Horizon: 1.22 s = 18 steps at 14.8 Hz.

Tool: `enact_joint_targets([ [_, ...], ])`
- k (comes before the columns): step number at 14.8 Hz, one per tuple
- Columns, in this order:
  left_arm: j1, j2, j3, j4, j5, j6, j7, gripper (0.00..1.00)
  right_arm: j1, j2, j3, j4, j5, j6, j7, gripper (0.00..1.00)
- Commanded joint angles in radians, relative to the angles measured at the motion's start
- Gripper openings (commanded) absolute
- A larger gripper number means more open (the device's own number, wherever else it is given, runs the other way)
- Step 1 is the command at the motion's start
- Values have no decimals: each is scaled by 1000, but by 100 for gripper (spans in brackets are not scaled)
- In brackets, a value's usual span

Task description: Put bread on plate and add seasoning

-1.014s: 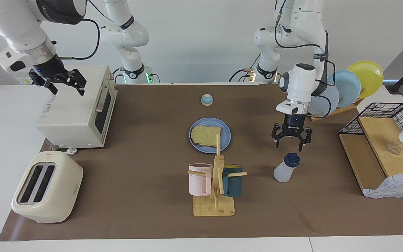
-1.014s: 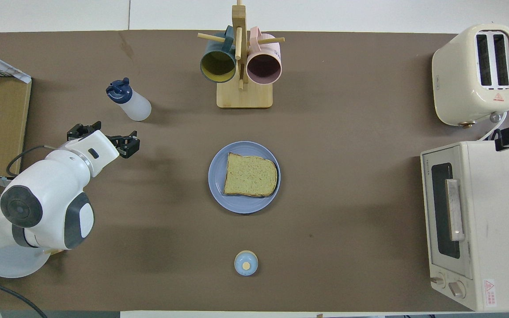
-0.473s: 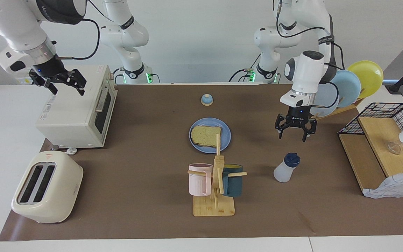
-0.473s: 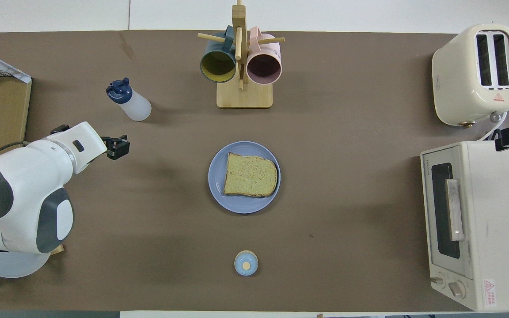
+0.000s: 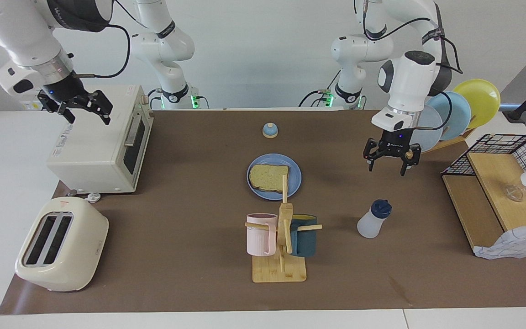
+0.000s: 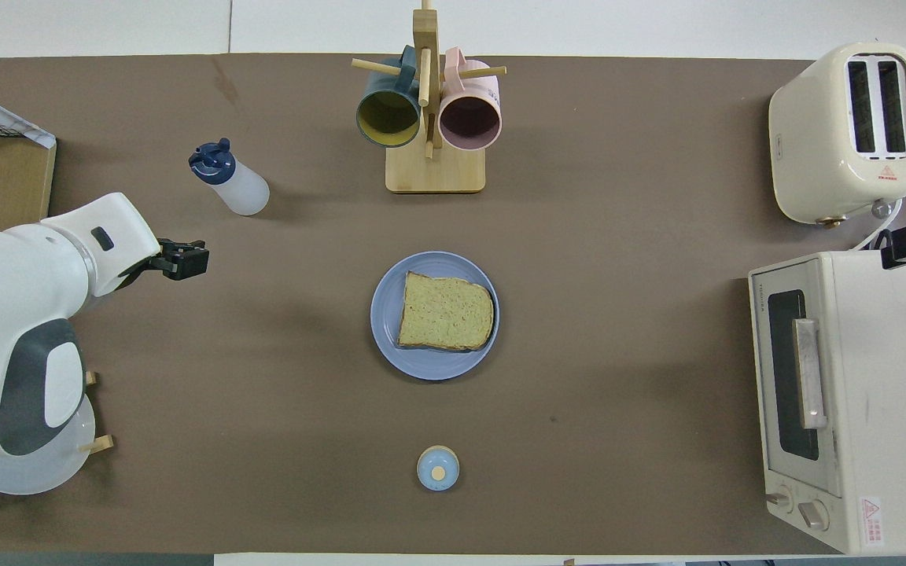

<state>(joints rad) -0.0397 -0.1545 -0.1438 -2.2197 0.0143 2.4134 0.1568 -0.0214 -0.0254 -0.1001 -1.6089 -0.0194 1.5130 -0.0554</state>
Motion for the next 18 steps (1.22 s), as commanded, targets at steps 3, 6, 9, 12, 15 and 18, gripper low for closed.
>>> enact_joint_targets([
  [3, 6, -25, 13, 150, -13, -264, 7, 100, -9, -13, 5, -12, 16, 3, 9, 100],
  [6, 11, -16, 16, 259, -16, -400, 4, 100, -9, -14, 5, -12, 16, 3, 9, 100],
  [9, 12, -5, 16, 345, -17, -493, -3, 100, -9, -14, 5, -12, 16, 3, 9, 100],
  [12, 23, 44, 16, 472, -19, -620, -8, 100, -9, -14, 5, -12, 16, 3, 9, 100],
  [15, 29, 82, 15, 592, -17, -759, -13, 100, -9, -14, 5, -12, 16, 3, 9, 100],
  [18, 21, 84, 13, 617, 10, -862, -90, 100, -9, -14, 5, -12, 16, 3, 9, 100],
])
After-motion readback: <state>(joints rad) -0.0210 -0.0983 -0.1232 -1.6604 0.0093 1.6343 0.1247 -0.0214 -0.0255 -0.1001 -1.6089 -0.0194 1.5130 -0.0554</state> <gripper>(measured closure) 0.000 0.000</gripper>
